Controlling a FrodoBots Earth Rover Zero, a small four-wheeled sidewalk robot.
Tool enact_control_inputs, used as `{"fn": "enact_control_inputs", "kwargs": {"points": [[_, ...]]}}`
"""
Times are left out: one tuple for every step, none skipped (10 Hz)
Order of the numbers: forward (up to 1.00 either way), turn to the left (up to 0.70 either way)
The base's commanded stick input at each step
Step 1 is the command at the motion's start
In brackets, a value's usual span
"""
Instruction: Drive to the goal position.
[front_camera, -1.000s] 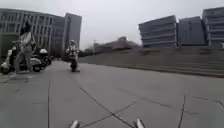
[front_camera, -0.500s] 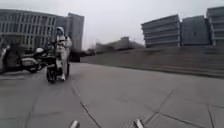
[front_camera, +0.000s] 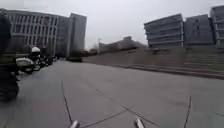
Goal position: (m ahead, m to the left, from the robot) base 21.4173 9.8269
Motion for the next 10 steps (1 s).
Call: {"fn": "enact_control_inputs", "kwargs": {"points": [[1.0, 0.02], [1.0, 0.02], [1.0, 0.02], [1.0, 0.02], [1.0, 0.02], [1.0, 0.02], [1.0, 0.02], [1.0, 0.02], [1.0, 0.02], [1.0, 0.02]]}}
